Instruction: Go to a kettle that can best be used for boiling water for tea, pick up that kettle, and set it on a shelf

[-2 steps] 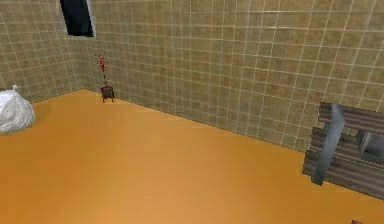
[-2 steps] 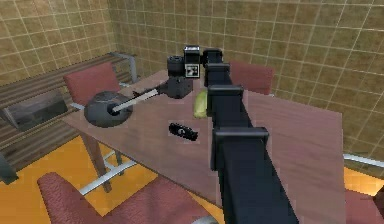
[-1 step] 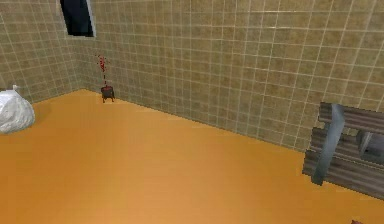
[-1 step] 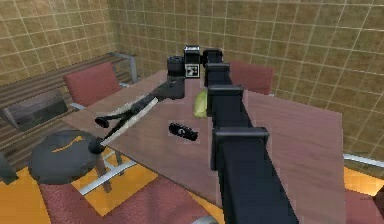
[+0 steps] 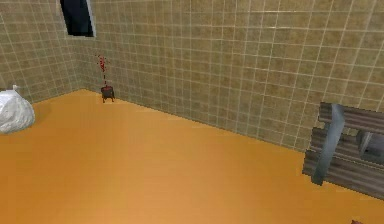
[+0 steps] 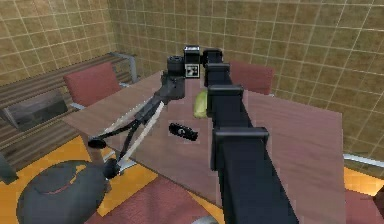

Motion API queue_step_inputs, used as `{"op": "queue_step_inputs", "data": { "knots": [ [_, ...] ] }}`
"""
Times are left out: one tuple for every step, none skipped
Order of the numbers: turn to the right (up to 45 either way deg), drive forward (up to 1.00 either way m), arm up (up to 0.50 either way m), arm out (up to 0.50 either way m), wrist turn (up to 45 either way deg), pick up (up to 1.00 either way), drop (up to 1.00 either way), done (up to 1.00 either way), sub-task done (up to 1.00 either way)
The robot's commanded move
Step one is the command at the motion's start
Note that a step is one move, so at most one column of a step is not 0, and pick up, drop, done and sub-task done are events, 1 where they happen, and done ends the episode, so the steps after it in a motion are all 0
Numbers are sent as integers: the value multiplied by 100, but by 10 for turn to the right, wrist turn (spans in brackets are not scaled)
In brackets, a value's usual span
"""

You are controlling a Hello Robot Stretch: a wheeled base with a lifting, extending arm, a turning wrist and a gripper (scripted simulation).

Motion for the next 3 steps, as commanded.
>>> {"op": "queue_step_inputs", "data": {
  "knots": [
    [0, 0, 0, -34, 0, 0, 0, 0, 0],
    [-450, 0, 0, 0, 0, 0, 0, 0, 0],
    [-450, 0, 0, 0, 0, 0, 0, 0, 0]
  ]
}}
